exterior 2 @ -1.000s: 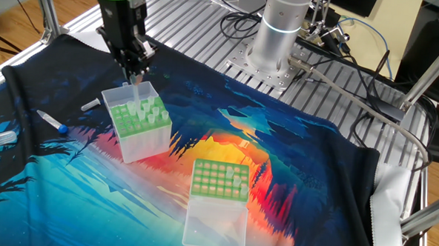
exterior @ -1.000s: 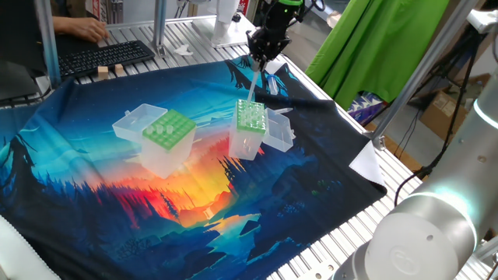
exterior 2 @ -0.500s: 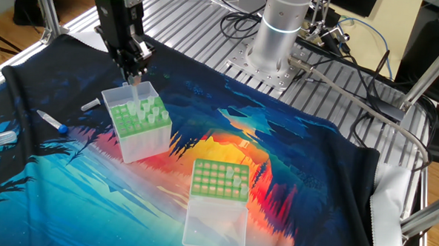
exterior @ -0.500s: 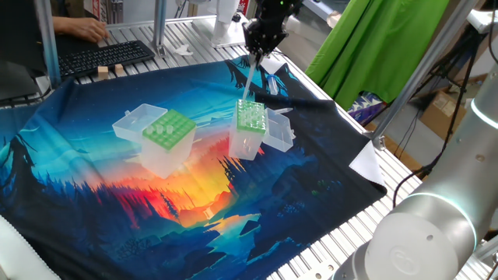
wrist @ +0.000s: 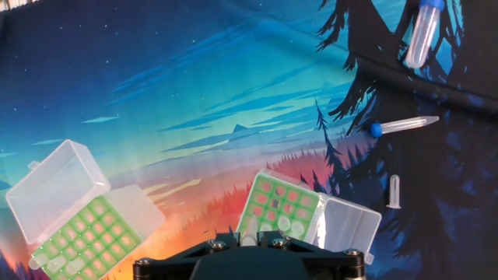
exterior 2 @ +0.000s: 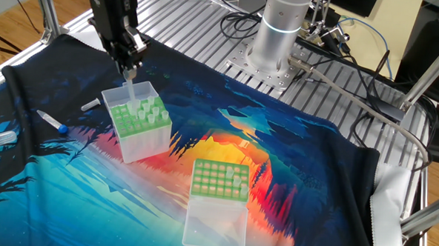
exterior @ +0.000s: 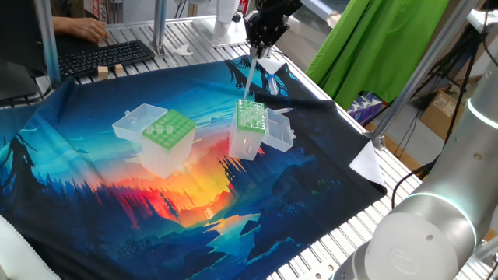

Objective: Transfer all large pipette tips from one holder to another

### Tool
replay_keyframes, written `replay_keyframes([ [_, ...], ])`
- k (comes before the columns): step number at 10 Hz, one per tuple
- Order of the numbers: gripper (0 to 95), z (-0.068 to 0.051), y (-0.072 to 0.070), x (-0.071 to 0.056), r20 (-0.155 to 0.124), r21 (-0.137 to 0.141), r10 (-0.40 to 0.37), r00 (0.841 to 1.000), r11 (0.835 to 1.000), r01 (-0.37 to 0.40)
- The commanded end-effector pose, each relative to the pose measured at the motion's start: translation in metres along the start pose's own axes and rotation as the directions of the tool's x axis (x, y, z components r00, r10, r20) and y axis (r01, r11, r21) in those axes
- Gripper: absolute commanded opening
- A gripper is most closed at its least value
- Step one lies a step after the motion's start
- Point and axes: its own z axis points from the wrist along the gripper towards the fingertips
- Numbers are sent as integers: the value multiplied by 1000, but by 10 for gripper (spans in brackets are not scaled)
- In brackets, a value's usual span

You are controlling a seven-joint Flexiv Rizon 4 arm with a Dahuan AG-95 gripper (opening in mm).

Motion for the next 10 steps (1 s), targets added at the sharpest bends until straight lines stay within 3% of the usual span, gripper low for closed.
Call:
replay_keyframes([
  [1,0,-1,0,0,12,6,-3,1000,1000,3],
  [10,0,5,1,-2,27,6,-13,1000,1000,13],
])
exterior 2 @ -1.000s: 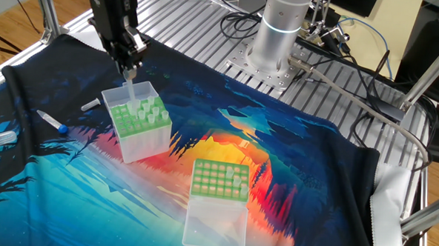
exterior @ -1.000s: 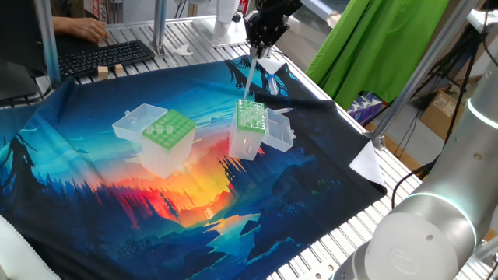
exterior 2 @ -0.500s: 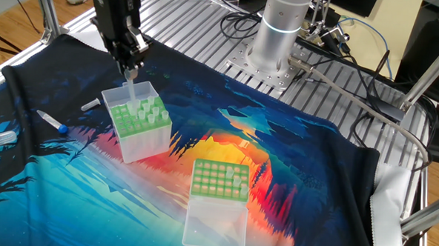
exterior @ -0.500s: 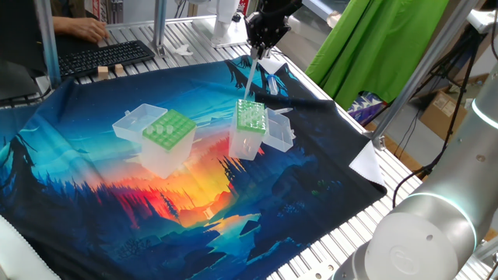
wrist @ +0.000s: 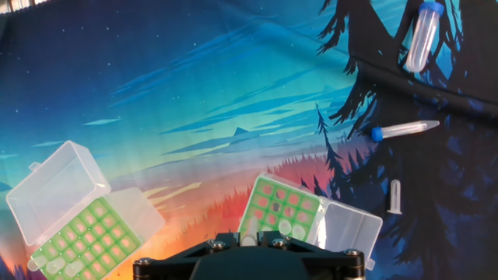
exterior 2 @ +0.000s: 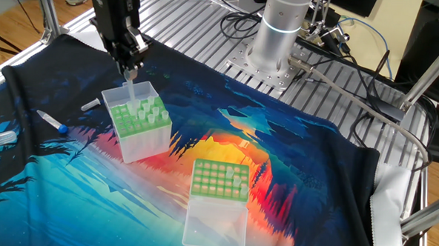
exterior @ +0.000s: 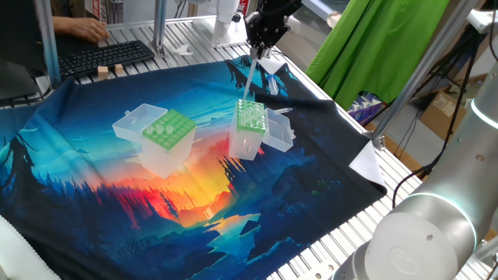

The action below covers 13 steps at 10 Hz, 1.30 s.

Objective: Transfer all large pipette tips from one holder to another

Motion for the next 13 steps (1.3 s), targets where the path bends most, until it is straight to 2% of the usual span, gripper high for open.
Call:
replay_keyframes([
  [1,0,1,0,0,4,1,-3,1000,1000,3],
  [6,0,6,-1,1,7,4,-20,1000,1000,20],
  [8,0,11,-4,1,13,1,-27,1000,1000,27],
  [13,0,18,-5,8,21,-3,-27,999,1000,28],
])
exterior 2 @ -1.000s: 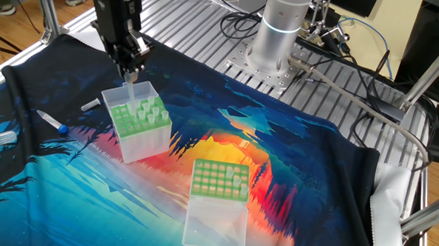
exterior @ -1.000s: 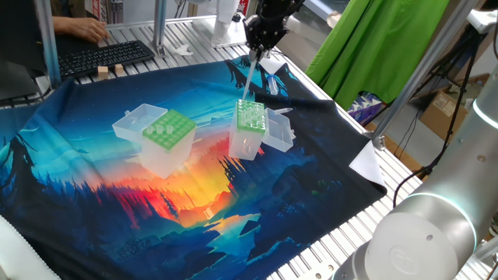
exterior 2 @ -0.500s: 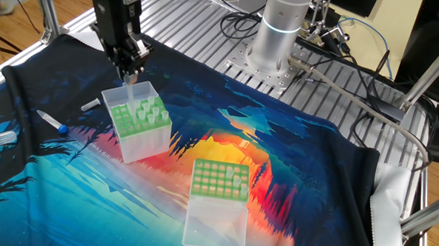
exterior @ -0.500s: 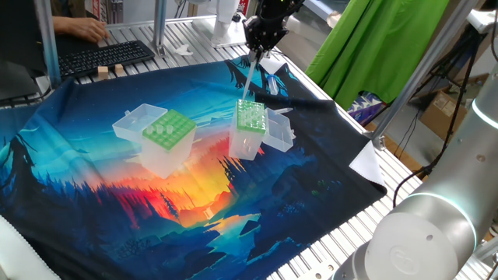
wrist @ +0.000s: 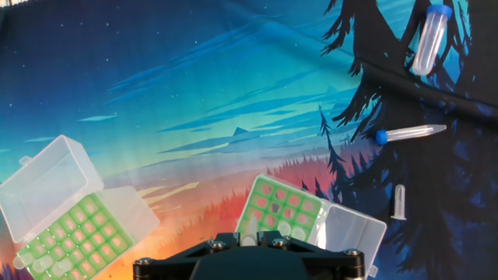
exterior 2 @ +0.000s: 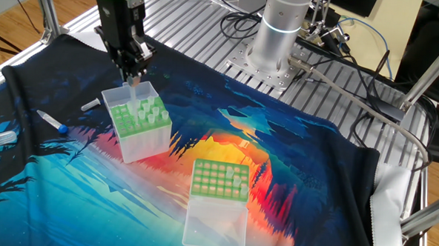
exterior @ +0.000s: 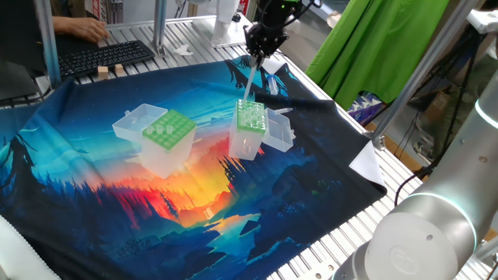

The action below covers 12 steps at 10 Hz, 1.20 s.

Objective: Transfer all large pipette tips from one holder to another

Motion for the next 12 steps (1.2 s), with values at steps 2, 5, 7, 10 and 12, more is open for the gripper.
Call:
replay_keyframes([
  [2,0,1,-2,1,0,-3,-5,1000,1000,5],
  [5,0,5,-2,2,4,-7,-2,1000,1000,2],
  [7,0,10,-2,2,8,-10,-3,1000,1000,3],
  [10,0,18,-4,2,16,-12,-9,1000,1000,9],
  [12,0,28,-5,2,26,-17,-11,1000,1000,11],
])
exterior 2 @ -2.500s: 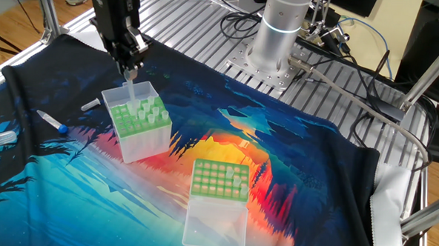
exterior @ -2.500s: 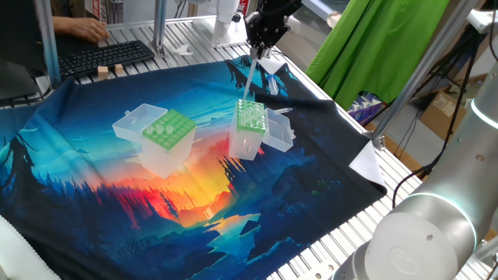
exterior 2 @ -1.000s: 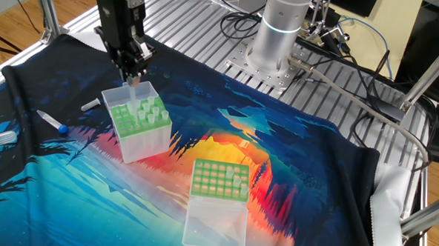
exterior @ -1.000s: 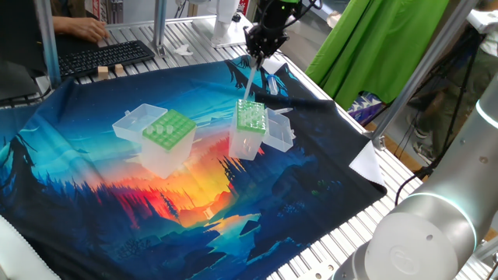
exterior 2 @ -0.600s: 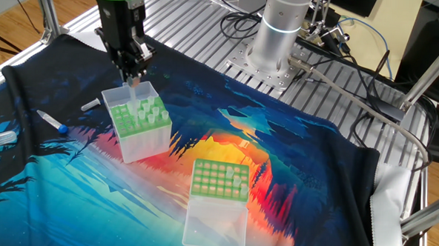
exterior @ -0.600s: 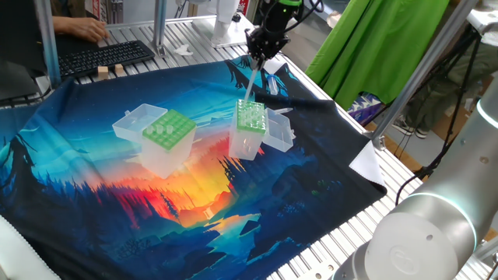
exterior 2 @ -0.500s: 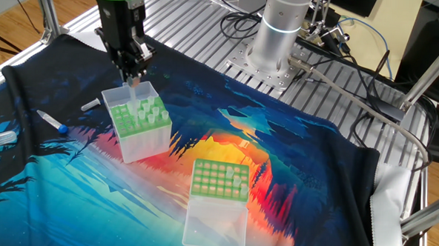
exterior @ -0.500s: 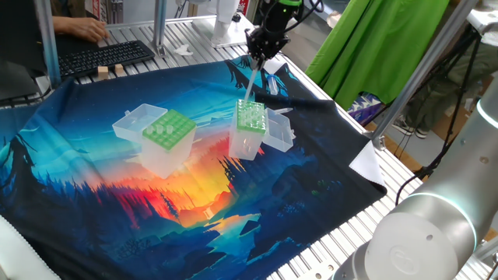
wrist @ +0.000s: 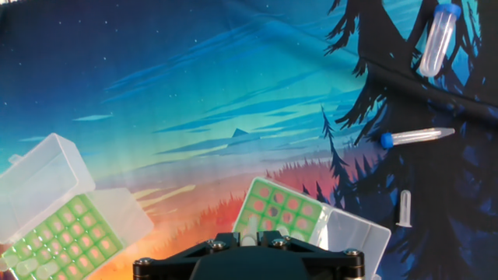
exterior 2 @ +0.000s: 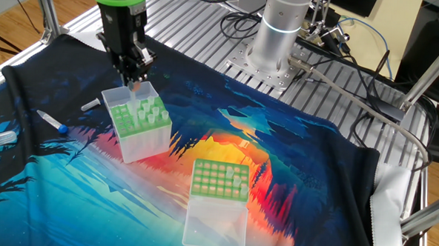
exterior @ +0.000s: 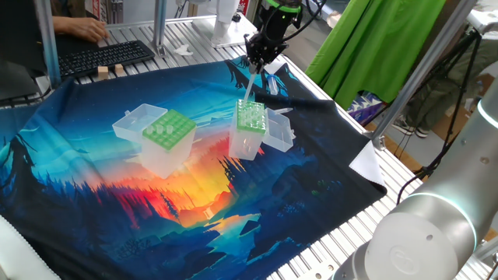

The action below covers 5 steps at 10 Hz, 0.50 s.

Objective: Transfer all large pipette tips from one holder to another

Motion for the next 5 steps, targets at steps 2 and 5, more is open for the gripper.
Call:
replay_keyframes([
  [2,0,7,0,-2,8,-3,-4,1000,1000,4],
  [5,0,18,1,4,31,-4,-2,1000,1000,2],
])
